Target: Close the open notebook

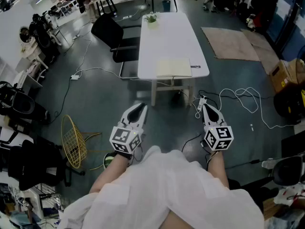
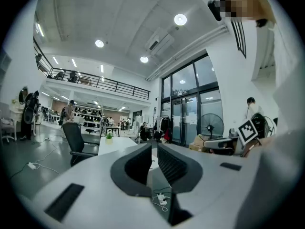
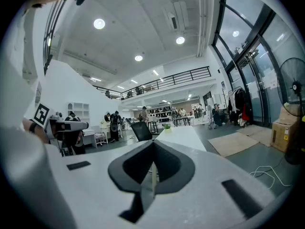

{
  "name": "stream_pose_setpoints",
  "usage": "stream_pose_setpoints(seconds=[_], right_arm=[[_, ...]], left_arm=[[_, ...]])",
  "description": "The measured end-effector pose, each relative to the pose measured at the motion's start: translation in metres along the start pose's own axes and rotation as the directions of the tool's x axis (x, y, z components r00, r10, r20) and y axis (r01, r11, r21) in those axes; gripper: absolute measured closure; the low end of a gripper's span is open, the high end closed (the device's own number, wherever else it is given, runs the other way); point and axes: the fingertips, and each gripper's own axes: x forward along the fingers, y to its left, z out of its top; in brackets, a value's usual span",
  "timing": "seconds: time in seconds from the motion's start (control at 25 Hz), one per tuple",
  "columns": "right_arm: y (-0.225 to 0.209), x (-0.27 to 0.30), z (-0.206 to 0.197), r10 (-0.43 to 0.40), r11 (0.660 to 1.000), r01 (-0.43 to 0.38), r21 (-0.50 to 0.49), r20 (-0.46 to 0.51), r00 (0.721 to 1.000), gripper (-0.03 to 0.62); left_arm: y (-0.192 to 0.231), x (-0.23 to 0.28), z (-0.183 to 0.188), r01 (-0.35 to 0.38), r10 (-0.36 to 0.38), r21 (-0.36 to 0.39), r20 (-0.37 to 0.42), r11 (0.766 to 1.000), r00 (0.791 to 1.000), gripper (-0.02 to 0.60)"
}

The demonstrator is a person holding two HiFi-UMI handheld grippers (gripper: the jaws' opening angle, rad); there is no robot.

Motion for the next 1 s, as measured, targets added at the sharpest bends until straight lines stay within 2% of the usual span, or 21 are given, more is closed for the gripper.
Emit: stream_pose_setpoints(seconds=[0.44,0.72,1.0], right_arm=[[-0.01,0.0,0.008,0.008,0.999,-0.007,-0.036,0.023,1.0,0.594],[-0.024,-0.014,0.002,0.03,0.998,-0.032,0.045,0.043,0.999,0.591],[-0.033,-0.002,-0.009,0.043,0.999,-0.043,-0.003,0.001,0.999,0.589]], left_arm=[[-0.01,0.008,0.002,0.001,-0.001,0.0,0.013,1.0,1.0,0.546],[-0.026,0.006,0.0,-0.009,0.009,0.006,0.009,1.0,1.0,0.545],[-0.027,0.014,-0.016,-0.016,0.017,0.014,-0.023,1.0,1.0,0.545]])
